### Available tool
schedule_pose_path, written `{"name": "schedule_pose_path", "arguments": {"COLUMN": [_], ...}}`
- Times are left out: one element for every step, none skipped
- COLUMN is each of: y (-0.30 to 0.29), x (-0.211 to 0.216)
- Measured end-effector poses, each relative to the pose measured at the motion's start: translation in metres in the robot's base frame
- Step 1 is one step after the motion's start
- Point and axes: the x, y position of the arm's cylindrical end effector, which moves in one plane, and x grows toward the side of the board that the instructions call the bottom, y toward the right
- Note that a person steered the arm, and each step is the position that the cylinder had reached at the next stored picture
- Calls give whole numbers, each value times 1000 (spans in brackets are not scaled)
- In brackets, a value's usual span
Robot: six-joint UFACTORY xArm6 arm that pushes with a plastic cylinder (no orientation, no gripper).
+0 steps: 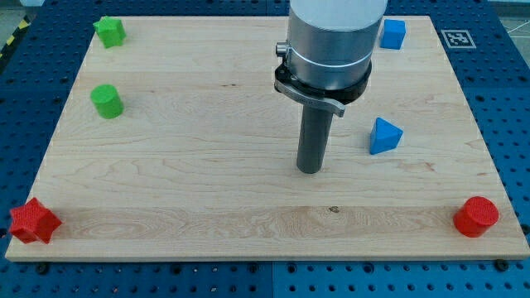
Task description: Move your arm towards the top center of the board
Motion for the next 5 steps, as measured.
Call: {"name": "schedule_pose_path", "arguments": {"y": [0, -21, -81, -98, -98], "x": [0, -4, -33, -107, -214]}}
